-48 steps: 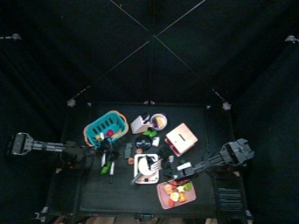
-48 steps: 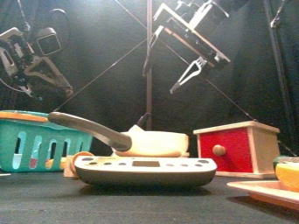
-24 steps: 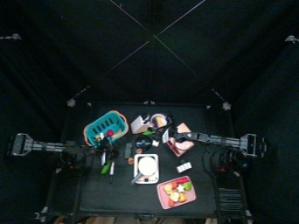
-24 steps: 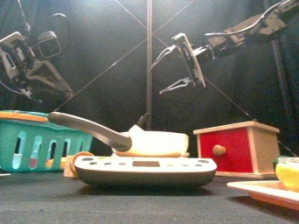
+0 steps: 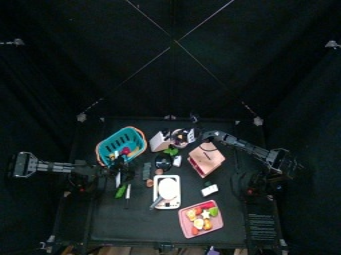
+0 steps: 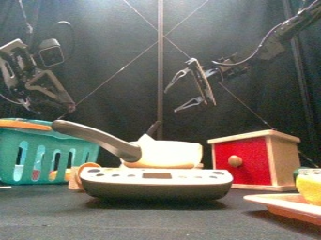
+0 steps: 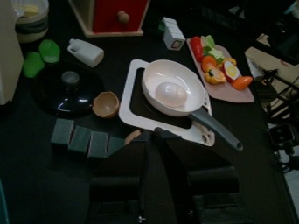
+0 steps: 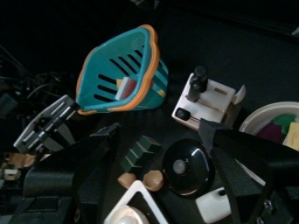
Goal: Grab cleaver
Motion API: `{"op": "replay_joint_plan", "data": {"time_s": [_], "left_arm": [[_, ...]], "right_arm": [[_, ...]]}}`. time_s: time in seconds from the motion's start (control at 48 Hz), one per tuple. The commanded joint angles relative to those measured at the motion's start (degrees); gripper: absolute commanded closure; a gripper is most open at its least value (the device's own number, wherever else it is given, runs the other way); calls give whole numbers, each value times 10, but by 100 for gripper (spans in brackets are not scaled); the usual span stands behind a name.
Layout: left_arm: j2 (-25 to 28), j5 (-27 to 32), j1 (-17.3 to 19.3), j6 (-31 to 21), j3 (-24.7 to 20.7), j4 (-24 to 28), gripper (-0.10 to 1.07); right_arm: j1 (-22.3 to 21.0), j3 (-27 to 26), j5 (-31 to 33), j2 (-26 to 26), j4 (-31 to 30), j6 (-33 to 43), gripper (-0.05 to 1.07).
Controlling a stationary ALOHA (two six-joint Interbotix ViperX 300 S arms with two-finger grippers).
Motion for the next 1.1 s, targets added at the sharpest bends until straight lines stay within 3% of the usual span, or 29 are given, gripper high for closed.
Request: {"op": "replay_joint_plan", "data": {"time_s": [0.0,0.292,0.396,0.479,0.583,0.688,0.833,0.979,1.083], "left_arm": [[1,-3,3,1,-5,0,39],[1,-3,5,1,-3,0,39],[0,-3,5,1,-1,-2,39],[0,-3,5,1,-1,-1,39],[1,-3,5,1,-1,-1,39],[0,-3,5,1,-1,-1,39],[1,-3,5,1,-1,-1,39],[1,-3,6,1,-1,-1,39],[1,-3,6,1,-1,-1,39]], "right_arm": [[26,4,13,-11,-25,7,2],[31,30,10,-14,-12,19,2],[30,61,27,-12,40,31,2],[34,88,83,-11,64,28,2],[60,108,181,-25,49,19,2],[88,115,265,-48,27,7,2],[133,116,367,-82,51,-7,2],[185,110,471,-92,116,-68,2],[201,92,476,-91,189,-156,2]]}}
